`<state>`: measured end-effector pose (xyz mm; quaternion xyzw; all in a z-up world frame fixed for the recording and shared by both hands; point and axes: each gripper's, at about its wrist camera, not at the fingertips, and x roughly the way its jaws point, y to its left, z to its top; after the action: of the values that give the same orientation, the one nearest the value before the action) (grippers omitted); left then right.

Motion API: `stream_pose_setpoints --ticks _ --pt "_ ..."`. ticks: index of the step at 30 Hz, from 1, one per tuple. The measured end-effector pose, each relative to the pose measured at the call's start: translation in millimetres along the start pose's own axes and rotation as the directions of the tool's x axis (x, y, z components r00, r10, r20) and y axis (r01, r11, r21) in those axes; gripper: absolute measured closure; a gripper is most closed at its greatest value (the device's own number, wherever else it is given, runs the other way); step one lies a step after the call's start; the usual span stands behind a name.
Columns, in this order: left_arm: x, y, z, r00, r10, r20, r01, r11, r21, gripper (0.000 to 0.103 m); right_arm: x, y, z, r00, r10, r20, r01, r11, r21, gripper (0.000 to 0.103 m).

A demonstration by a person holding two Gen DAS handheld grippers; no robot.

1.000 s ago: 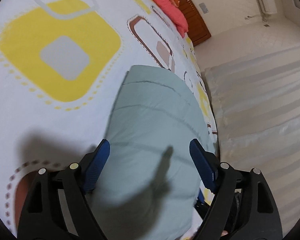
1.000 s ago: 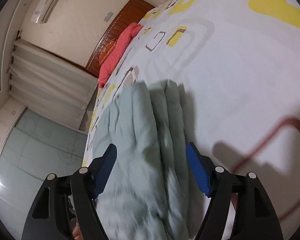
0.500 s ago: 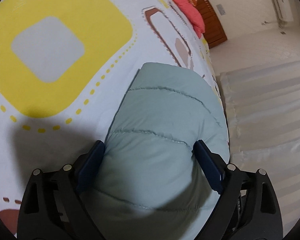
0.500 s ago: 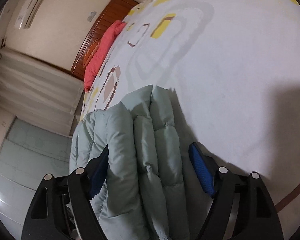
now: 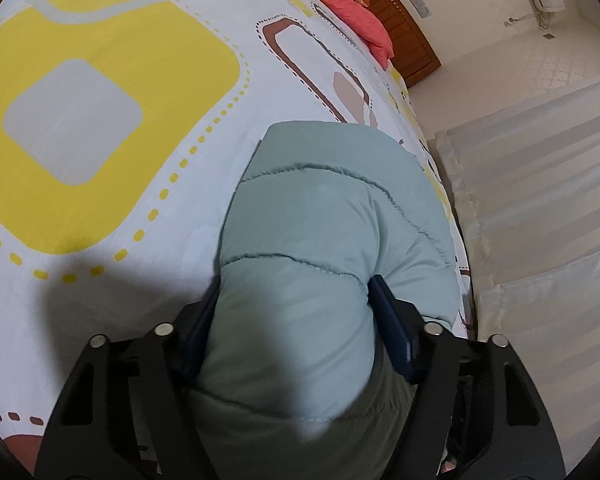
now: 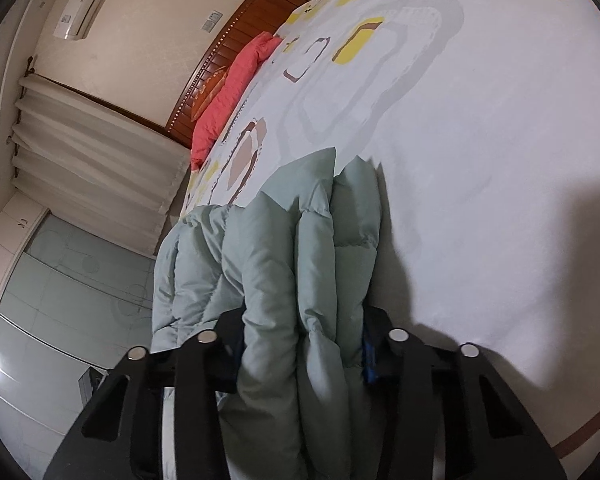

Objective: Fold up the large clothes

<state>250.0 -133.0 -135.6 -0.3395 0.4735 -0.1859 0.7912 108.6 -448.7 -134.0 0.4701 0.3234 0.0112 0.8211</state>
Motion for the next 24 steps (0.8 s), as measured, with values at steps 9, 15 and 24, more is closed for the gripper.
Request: stream_pose_setpoints --ticks 9,15,24 --pt "-13 -7 -4 0.999 0.004 0.038 -0.007 0.998 0.056 0.055 1 8 -3 0.999 0.027 0.023 -0.027 1.000 -0.009 0.078" --pt "-34 -1 11 0.996 -0.012 0.083 0.007 0.998 0.061 0.059 14 32 -1 0.997 0.073 0.022 -0.072 0.997 -0.032 0.081" --pt "-80 30 68 0.977 0.020 0.212 -0.030 0.999 0.041 0.060 80 100 1 0.986 0.161 -0.044 -0.165 0.981 -0.106 0.082"
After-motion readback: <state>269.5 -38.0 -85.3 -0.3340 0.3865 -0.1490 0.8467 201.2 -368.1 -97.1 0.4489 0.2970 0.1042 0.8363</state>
